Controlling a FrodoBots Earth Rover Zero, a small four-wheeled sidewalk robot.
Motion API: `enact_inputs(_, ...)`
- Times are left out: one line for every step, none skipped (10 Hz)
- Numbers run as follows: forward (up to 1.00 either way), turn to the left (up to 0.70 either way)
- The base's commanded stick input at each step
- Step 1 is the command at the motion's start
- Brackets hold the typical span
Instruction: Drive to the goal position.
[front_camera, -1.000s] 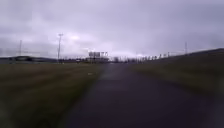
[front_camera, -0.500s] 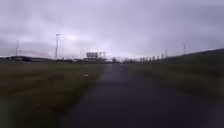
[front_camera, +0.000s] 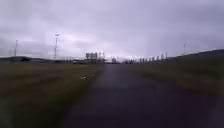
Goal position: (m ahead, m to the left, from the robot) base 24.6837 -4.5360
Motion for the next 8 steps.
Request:
enact_inputs(1.00,0.00)
enact_inputs(1.00,0.00)
enact_inputs(1.00,0.00)
enact_inputs(1.00,-0.01)
enact_inputs(1.00,0.00)
enact_inputs(1.00,0.00)
enact_inputs(1.00,0.00)
enact_inputs(1.00,0.00)
